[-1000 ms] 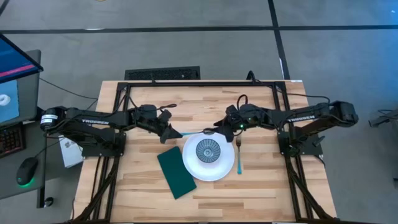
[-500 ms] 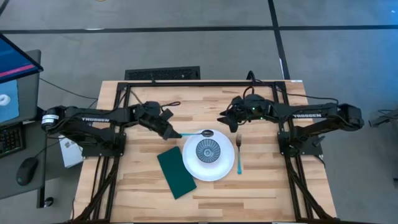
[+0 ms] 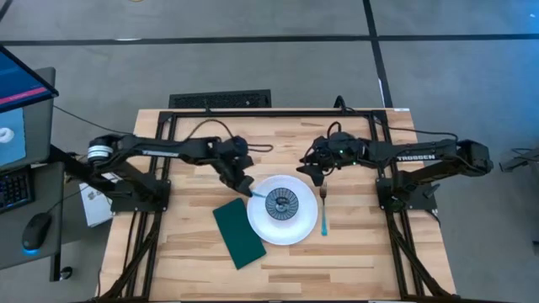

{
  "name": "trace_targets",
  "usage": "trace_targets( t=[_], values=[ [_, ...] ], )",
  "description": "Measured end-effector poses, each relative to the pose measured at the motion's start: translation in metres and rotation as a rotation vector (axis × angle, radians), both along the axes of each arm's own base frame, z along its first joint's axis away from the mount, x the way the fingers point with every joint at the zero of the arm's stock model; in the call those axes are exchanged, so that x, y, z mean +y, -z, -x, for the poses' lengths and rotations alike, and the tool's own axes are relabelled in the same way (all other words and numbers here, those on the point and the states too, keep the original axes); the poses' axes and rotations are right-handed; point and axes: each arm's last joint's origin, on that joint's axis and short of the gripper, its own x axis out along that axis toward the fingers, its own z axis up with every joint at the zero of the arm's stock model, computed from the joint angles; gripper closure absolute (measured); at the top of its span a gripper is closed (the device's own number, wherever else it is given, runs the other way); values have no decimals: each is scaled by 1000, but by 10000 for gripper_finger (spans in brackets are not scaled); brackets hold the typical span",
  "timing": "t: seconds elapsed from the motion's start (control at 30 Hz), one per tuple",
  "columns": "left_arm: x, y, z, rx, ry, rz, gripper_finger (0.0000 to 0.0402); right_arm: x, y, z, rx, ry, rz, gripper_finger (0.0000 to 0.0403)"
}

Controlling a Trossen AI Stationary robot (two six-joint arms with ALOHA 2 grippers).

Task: Set table place
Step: Put the blue spoon into the blue patterned bowl on the white plate

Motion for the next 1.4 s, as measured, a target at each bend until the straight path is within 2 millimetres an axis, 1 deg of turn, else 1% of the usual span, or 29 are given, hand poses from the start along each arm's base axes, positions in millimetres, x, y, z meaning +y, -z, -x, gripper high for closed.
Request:
trace_targets(
  t=[0.17, 0.27, 0.37, 0.57, 0.9, 1.17, 1.27, 1.4],
  values=[
    [0, 20, -11, 81, 14, 75, 401, 5, 3, 1, 32, -16, -5, 159],
    [0, 26, -15, 103, 22, 99, 401, 6, 4, 1, 46, -17, 21, 159],
    [0, 26, -16, 102, 22, 105, 401, 7, 4, 1, 53, -6, 35, 159],
    [1, 26, -16, 114, 1, 131, 388, 7, 4, 1, 56, -3, 38, 159],
    [4, 27, -17, 122, -55, 38, 384, 7, 8, 4, 103, -4, 30, 159],
    [3, 27, -17, 94, -12, 18, 383, 7, 8, 4, 108, -4, 28, 159],
    [4, 27, -17, 88, 0, 21, 370, 7, 9, 4, 111, -4, 28, 159],
    [4, 26, -17, 80, -1, 3, 331, 7, 9, 4, 111, -3, 28, 159]
  ],
)
